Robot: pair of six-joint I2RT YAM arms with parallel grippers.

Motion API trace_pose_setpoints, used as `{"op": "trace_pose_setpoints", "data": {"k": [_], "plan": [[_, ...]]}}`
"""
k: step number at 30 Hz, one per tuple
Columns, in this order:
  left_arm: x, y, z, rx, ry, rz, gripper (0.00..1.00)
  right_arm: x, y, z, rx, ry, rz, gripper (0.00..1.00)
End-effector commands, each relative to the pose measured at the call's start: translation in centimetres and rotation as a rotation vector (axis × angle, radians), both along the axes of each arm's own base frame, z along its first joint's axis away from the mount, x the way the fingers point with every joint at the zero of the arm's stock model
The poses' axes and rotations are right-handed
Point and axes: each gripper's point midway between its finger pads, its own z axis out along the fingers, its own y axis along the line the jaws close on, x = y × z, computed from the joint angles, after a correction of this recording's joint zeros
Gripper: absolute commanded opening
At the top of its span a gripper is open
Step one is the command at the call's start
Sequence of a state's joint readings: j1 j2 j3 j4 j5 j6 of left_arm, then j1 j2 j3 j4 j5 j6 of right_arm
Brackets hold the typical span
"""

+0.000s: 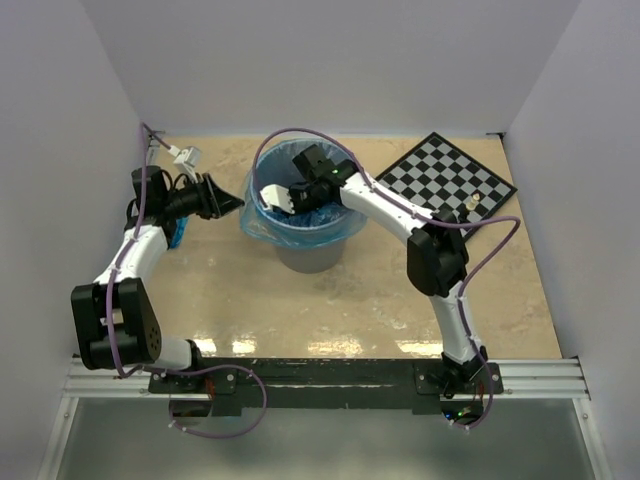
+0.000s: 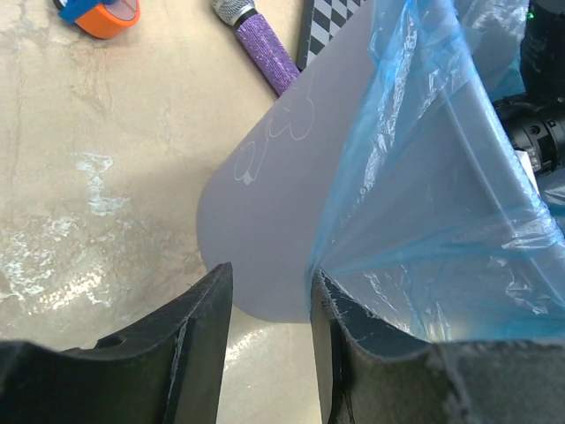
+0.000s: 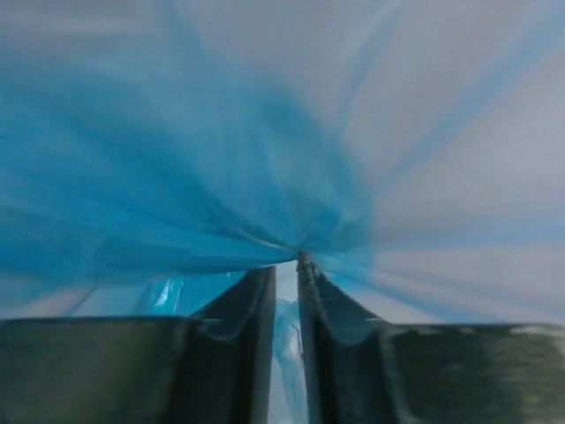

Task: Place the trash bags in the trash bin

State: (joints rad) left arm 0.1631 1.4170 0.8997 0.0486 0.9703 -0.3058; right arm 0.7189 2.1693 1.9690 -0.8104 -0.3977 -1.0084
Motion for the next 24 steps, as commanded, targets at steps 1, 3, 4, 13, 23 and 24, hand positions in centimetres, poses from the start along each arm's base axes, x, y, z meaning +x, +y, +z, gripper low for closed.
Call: {"op": "trace_pose_setpoints", "data": {"k": [1,3,4,13,23,24], "plan": [[1.0,1.1,3.4,0.051,-0.132,0.037,0.45,-0.3,0.7,9.9,0.177,-0.173,0.009,0.24],[1.2,1.3,4.0,0.056,-0.147,0.048,0.45,-0.7,1.1,13.2,0.262,-0.210,0.009,0.31],[1.4,1.5,4.1,0.058,-0.151,0.054,0.45,-0.8,1.2,14.7,0.300,-0.229,0.004,0.33],[2.7,4.3,5.2,0.111,-0.175,0.137,0.53,-0.2,0.7,22.2,0.488,-0.290,-0.163,0.43],[5.7,7.8,9.3,0.243,-0.260,0.313,1.00,7.3,-7.2,30.7,0.896,-0.469,-0.974,0.83],[5.8,8.0,9.3,0.251,-0.257,0.323,1.00,7.4,-7.8,31.2,0.907,-0.497,-0.985,0.81]]}}
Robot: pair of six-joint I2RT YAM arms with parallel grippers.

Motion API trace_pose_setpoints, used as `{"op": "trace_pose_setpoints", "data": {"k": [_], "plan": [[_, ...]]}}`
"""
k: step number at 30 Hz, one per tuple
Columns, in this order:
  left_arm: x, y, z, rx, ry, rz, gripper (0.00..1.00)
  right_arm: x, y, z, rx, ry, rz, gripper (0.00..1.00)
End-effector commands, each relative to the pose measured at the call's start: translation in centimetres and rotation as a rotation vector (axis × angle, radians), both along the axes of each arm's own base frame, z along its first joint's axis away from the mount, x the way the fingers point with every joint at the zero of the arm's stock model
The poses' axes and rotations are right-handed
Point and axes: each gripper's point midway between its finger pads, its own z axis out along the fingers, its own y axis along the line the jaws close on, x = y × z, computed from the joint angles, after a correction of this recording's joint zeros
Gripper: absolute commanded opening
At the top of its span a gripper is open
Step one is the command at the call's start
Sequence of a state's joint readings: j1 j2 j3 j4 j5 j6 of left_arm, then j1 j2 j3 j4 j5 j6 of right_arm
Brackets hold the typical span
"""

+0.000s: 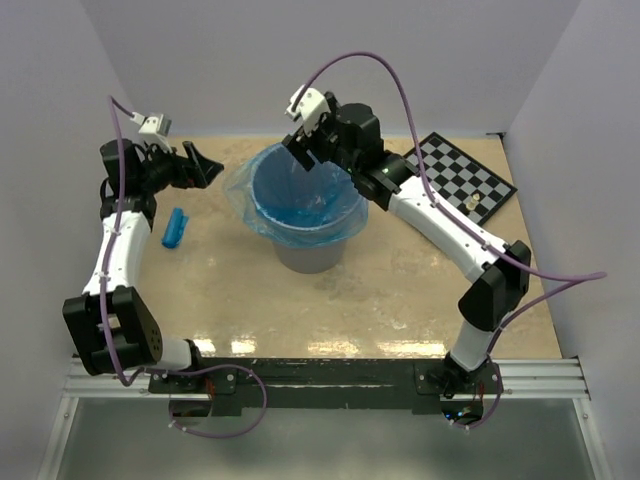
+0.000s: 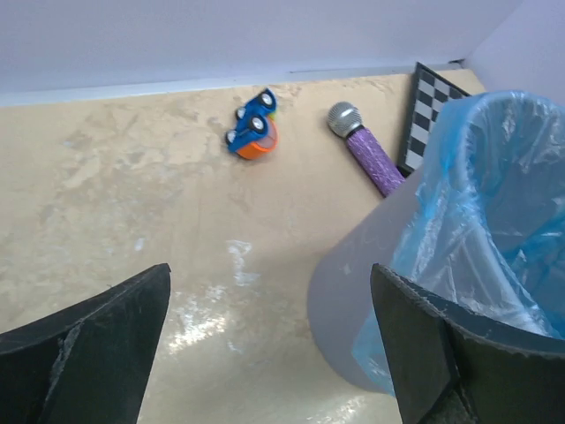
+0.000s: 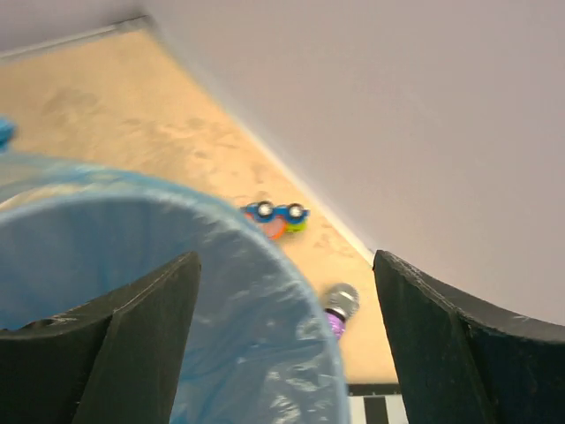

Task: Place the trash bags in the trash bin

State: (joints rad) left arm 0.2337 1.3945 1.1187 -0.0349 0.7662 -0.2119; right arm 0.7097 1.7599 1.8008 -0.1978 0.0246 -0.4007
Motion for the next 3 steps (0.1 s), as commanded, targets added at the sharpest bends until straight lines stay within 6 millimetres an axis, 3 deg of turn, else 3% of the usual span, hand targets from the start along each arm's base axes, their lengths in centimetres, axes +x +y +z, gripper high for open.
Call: {"op": "trace_pose_setpoints", "data": {"k": [1,3], "plan": [[1.3,2.1,2.3,0.079,-0.058,0.100,1.00,2.0,-5.1,7.1,0.255,-0.147,-0.301,0.82],[1.9,2.7,3.2,0.090,-0.071,0.131,1.00,2.3,-6.9,8.9,0.319,-0.173,-0.352,0.89]]}}
